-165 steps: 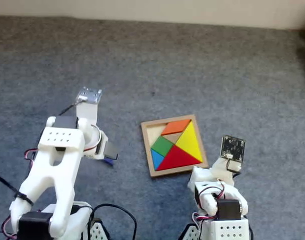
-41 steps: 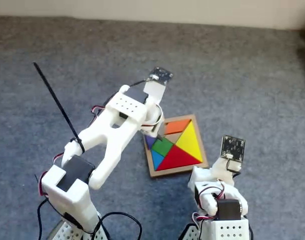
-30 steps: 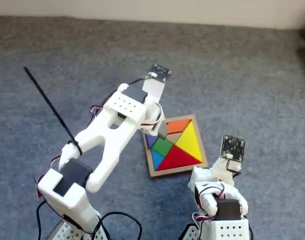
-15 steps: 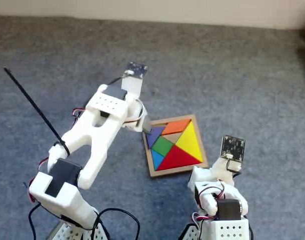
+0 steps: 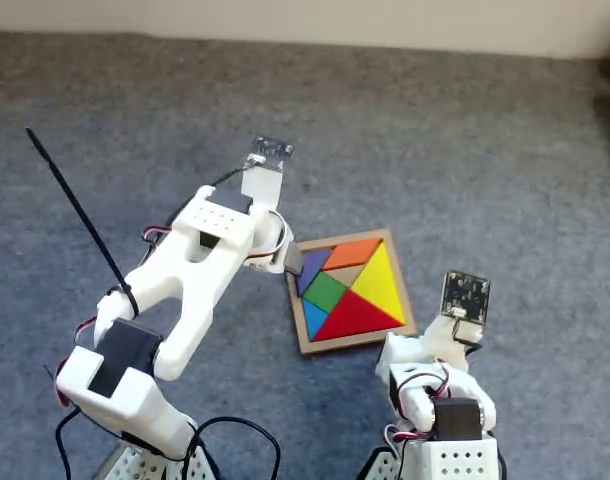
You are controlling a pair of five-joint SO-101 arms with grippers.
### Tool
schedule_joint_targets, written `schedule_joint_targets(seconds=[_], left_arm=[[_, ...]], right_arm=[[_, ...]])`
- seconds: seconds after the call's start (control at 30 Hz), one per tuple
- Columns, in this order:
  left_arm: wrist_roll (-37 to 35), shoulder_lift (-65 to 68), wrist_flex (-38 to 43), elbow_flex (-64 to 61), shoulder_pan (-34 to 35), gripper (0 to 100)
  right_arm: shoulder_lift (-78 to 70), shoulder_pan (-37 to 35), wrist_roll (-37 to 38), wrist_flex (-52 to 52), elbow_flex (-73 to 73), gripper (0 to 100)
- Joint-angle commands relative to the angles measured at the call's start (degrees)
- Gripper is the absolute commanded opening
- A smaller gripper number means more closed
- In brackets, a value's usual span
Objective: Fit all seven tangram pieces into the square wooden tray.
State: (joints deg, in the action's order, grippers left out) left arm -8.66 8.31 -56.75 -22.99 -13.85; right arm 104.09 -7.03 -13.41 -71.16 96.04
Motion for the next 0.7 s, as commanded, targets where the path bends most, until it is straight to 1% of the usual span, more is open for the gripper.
schedule_joint_targets(seconds=[0.0, 0.17, 0.37, 0.53, 0.6, 0.67], left_arm=[[0.2, 3.0, 0.1, 4.4, -0.8, 30], [0.1, 7.0, -4.7, 10.0, -0.6, 30], [-0.3, 6.4, -5.3, 10.0, -0.7, 29], [0.2, 2.6, -7.4, 9.9, -0.5, 20], [0.2, 0.2, -7.8, 8.5, -0.5, 18], [0.2, -2.9, -6.5, 5.6, -0.4, 17]], right_arm=[[1.0, 0.7, 0.3, -0.3, 7.3, 0.6], [1.0, 0.7, 0.3, -0.3, 7.3, 0.6], [1.0, 0.7, 0.3, -0.3, 7.3, 0.6], [1.0, 0.7, 0.3, -0.3, 7.3, 0.6], [1.0, 0.7, 0.3, -0.3, 7.3, 0.6], [1.0, 0.7, 0.3, -0.3, 7.3, 0.6]])
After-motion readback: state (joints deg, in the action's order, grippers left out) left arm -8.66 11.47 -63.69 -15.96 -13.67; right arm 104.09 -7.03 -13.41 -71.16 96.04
